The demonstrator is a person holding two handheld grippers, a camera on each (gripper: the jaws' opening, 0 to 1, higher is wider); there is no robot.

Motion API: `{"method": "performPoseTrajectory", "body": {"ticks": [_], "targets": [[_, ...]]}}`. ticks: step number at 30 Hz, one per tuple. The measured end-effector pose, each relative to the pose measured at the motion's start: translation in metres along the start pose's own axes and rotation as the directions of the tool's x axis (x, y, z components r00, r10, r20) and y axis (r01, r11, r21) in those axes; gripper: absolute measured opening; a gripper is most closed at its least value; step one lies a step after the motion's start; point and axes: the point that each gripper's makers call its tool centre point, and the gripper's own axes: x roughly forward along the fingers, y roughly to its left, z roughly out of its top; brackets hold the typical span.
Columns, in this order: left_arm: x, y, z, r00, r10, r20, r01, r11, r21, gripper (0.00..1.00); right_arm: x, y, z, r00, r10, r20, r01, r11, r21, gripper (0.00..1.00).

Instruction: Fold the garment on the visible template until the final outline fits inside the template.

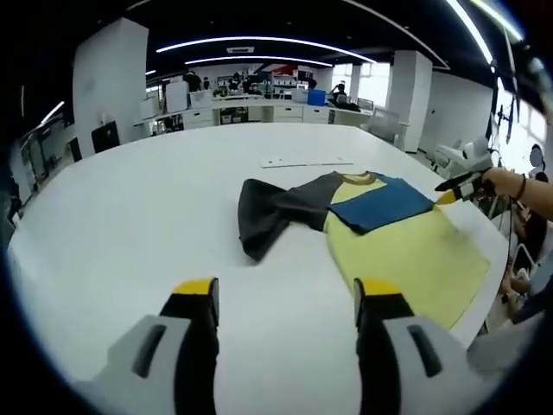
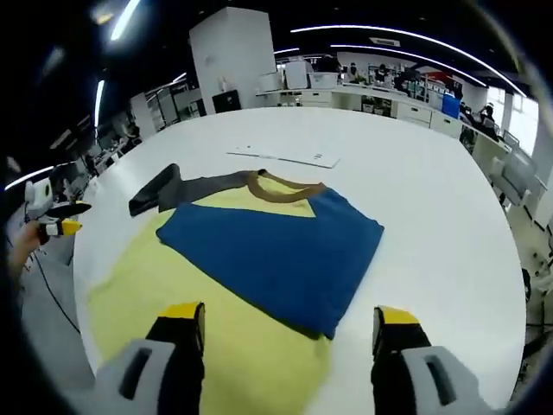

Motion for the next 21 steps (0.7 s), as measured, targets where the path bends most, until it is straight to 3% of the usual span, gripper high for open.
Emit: {"method": "performPoseTrajectory", "body": {"ticks": [3,4,6,9,16,21], "targets": [[0.006,0.008,0.010,0.999,0.025,0.045,-0.026,1.000,0.001,0.56,-0.005,0.006,0.004,1.000,0.016,0.016,-0.016,1.000,-0.007,0.93],[0.008,0.013,0.017,0.996,0.051,0.070,-0.053,0.998,0.033,0.55,-0.008,0.009,0.005,0.999,0.027,0.022,-0.027,1.000,-0.010,0.95],[0.012,0.019,0.021,0.994,0.075,0.082,-0.081,0.994,0.071,0.52,-0.012,0.013,0.006,0.999,0.045,0.027,-0.045,0.999,-0.001,0.99],[0.019,0.023,0.025,0.992,0.078,0.099,-0.084,0.995,0.060,0.47,-0.021,0.018,0.006,0.998,0.060,0.034,-0.060,0.998,-0.008,1.00],[0.043,0.036,0.019,0.991,0.103,0.087,-0.109,0.992,0.064,0.34,-0.037,0.024,0.000,0.997,0.069,0.033,-0.068,0.997,-0.037,1.00],[0.060,0.045,0.007,0.991,0.112,0.071,-0.111,0.994,-0.008,0.27,-0.051,0.027,-0.005,0.997,0.058,0.049,-0.055,0.997,-0.059,1.00]]}}
